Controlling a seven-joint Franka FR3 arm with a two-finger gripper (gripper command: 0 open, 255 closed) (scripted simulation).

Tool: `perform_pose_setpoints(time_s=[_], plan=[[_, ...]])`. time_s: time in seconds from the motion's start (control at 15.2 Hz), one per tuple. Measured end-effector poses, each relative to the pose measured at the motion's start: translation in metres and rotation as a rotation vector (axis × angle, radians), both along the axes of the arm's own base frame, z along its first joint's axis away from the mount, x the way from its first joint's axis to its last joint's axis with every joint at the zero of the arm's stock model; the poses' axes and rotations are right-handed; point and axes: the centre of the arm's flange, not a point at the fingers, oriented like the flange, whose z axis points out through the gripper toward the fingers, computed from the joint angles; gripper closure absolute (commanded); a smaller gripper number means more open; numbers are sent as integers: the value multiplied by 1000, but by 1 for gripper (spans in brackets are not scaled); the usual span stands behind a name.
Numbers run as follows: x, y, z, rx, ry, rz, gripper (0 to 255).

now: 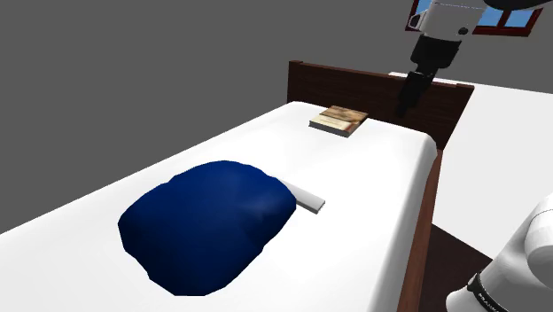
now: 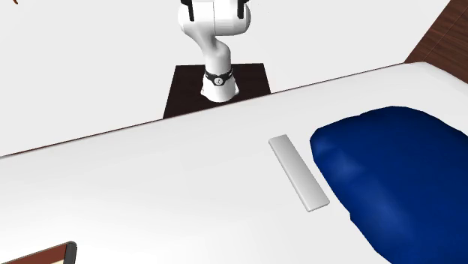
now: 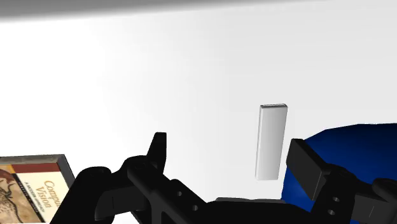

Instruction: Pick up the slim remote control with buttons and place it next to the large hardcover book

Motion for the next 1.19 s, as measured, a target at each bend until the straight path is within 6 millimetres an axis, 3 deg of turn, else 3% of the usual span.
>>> perform_pose_setpoints(time_s=[0.2,0.73,1.19], plan=[[8,6,-12,1,7,6,0],[65,57,-83,6,44,45,0],[110,103,-157,11,79,80,0]])
